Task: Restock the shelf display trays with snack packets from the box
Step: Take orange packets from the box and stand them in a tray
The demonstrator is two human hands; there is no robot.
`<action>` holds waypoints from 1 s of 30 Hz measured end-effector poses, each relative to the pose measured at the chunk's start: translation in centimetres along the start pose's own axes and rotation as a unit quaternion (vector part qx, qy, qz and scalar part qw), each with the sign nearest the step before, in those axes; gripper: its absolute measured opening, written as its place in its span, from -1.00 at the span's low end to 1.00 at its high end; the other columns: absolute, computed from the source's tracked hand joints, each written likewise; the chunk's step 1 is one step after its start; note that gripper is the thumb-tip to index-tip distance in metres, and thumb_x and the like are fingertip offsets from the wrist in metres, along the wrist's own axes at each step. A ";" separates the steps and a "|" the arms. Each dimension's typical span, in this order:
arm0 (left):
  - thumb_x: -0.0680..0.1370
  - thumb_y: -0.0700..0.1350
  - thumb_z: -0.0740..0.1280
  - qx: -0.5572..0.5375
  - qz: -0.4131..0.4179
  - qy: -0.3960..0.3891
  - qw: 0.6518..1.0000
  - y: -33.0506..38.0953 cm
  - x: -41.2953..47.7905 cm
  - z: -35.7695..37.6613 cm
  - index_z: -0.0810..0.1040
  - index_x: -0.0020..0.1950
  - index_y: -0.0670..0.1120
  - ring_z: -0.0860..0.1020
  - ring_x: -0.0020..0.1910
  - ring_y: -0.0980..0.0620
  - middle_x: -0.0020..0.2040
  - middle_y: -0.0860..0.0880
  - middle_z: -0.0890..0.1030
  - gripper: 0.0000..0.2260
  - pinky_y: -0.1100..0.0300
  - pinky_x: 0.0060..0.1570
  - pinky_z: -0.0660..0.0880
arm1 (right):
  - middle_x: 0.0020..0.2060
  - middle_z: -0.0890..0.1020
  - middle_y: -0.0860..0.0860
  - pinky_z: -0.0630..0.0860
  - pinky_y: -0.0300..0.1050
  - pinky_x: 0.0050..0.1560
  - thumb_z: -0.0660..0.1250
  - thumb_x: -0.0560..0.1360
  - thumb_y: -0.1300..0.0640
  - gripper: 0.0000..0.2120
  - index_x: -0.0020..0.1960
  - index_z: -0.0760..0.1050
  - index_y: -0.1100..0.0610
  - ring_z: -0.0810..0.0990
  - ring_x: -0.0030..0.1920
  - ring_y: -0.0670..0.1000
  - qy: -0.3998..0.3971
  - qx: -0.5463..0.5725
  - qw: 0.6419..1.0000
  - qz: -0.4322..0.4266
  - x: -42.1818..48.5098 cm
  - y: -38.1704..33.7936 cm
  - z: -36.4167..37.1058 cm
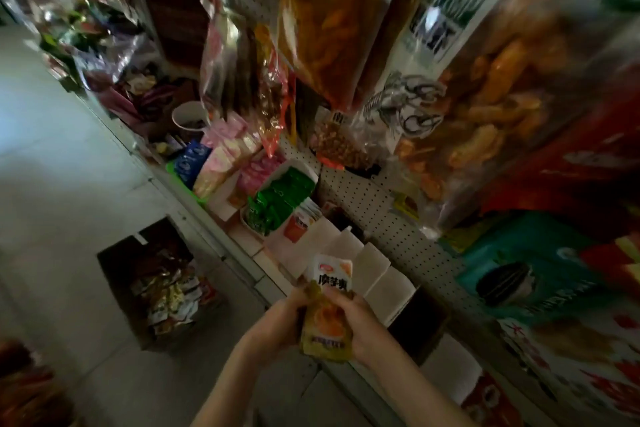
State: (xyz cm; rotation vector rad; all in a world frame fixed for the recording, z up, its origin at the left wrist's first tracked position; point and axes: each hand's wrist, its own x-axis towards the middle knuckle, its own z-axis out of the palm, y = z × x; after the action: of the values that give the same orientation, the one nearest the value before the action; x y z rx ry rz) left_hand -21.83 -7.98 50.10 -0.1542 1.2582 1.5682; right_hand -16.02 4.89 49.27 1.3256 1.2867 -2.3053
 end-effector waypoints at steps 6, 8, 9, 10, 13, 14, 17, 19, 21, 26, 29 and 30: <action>0.66 -0.13 0.17 0.066 -0.011 0.085 0.994 -6.4 3.2 -2.7 0.54 0.07 0.02 0.67 -0.05 0.03 -0.07 0.01 0.70 -0.84 0.10 0.08 0.57 | 0.02 0.67 0.24 0.57 0.15 0.07 0.46 0.32 0.04 -0.48 0.24 0.52 0.21 0.64 0.04 0.25 0.027 0.023 0.998 0.052 4.4 6.4 -2.8; 0.63 -0.13 0.24 0.059 0.004 0.107 0.992 -8.4 4.7 -4.1 0.53 0.15 0.01 0.66 -0.02 0.05 -0.01 0.02 0.68 -0.86 0.12 0.05 0.58 | 0.03 0.66 0.23 0.53 0.24 0.13 0.47 0.30 0.01 -0.45 0.24 0.52 0.18 0.64 0.06 0.27 0.030 0.020 0.997 0.064 6.3 8.1 -3.1; 0.61 -0.14 0.28 0.051 0.019 0.115 0.992 -9.1 5.6 -4.7 0.53 0.19 -0.03 0.67 -0.03 0.05 -0.01 0.01 0.69 -0.83 0.15 -0.02 0.60 | 0.04 0.66 0.23 0.51 0.28 0.15 0.47 0.30 0.00 -0.44 0.25 0.52 0.16 0.63 0.06 0.28 0.033 0.019 0.997 0.064 7.1 8.6 -3.3; 0.59 -0.16 0.31 0.042 0.025 0.127 0.991 -9.3 6.0 -5.0 0.53 0.19 -0.07 0.68 -0.08 0.06 -0.04 0.01 0.70 -0.82 0.19 -0.12 0.60 | 0.04 0.66 0.22 0.50 0.31 0.16 0.48 0.29 -0.02 -0.43 0.25 0.52 0.14 0.63 0.07 0.28 0.045 0.018 0.997 0.060 7.8 8.8 -3.5; 0.58 -0.20 0.32 0.006 0.051 0.144 0.988 -10.7 7.9 -5.9 0.56 0.09 -0.11 0.68 -0.19 0.11 -0.16 0.04 0.71 -0.89 0.28 -0.27 0.57 | 0.05 0.66 0.18 0.50 0.32 0.13 0.48 0.28 -0.06 -0.41 0.26 0.50 0.09 0.61 0.08 0.27 0.079 0.019 0.996 0.028 10.5 9.4 -4.1; 0.57 -0.19 0.33 -0.010 0.054 0.155 0.986 -11.0 8.5 -6.0 0.56 0.11 -0.13 0.68 -0.17 0.10 -0.14 0.02 0.71 -0.87 0.28 -0.25 0.57 | 0.05 0.66 0.18 0.51 0.31 0.11 0.48 0.29 -0.05 -0.42 0.26 0.50 0.10 0.61 0.09 0.27 0.086 0.027 0.996 0.019 11.3 9.4 -4.3; 0.55 -0.14 0.36 -0.051 0.056 0.186 0.980 -12.3 10.4 -6.5 0.56 0.17 -0.13 0.68 -0.07 0.04 -0.02 -0.04 0.70 -0.79 0.23 -0.14 0.57 | 0.06 0.66 0.18 0.50 0.27 0.14 0.41 0.37 -0.01 -0.49 0.27 0.49 0.15 0.61 0.10 0.26 0.069 0.055 0.996 0.006 13.3 9.4 -5.3; 0.57 -0.14 0.33 -0.054 0.066 0.190 0.978 -12.4 11.2 -6.6 0.58 0.11 -0.12 0.68 -0.10 0.07 -0.06 -0.02 0.71 -0.86 0.27 -0.17 0.54 | 0.07 0.65 0.20 0.47 0.26 0.18 0.39 0.36 -0.01 -0.48 0.27 0.49 0.17 0.59 0.12 0.26 0.058 0.066 0.996 0.008 13.9 9.3 -5.4; 0.60 -0.16 0.28 -0.038 0.077 0.185 0.979 -12.3 12.1 -6.7 0.59 0.00 -0.08 0.66 -0.22 0.17 -0.19 0.06 0.70 -0.90 0.34 -0.25 0.50 | 0.05 0.66 0.21 0.51 0.19 0.09 0.37 0.36 -0.01 -0.51 0.24 0.50 0.17 0.59 0.09 0.26 0.060 0.068 0.996 0.014 14.3 9.3 -5.4; 0.64 -0.15 0.16 -0.050 0.064 0.140 0.987 -11.5 13.4 -6.2 0.54 -0.08 -0.07 0.63 -0.33 0.17 -0.30 0.04 0.66 -0.81 0.29 -0.25 0.51 | 0.05 0.65 0.20 0.51 0.18 0.06 0.32 0.39 -0.05 -0.53 0.25 0.48 0.11 0.57 0.11 0.27 0.064 0.060 0.996 0.017 14.8 9.3 -6.3; 0.53 0.06 0.31 -0.052 0.095 0.071 0.992 -11.4 14.1 -5.7 0.51 0.17 0.05 0.67 -0.06 0.12 -0.06 0.11 0.70 -0.77 0.24 -0.07 0.58 | 0.04 0.67 0.17 0.53 0.16 0.04 0.31 0.49 0.03 -0.61 0.28 0.47 0.12 0.60 0.09 0.24 0.064 0.053 0.997 -0.001 14.9 8.9 -7.0; 0.48 0.06 0.36 -0.052 0.097 0.046 0.993 -11.5 14.0 -5.5 0.47 0.20 0.10 0.67 -0.01 0.11 -0.01 0.14 0.69 -0.69 0.23 -0.04 0.59 | 0.02 0.68 0.15 0.54 0.11 -0.02 0.30 0.52 0.08 -0.64 0.29 0.46 0.12 0.62 0.06 0.21 0.061 0.040 0.997 -0.015 14.7 8.9 -7.0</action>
State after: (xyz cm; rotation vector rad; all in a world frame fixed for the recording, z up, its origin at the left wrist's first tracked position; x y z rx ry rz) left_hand -21.55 -4.74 31.42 -0.1762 1.2940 1.8131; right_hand -15.50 8.33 31.04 1.5029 1.2700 -2.3517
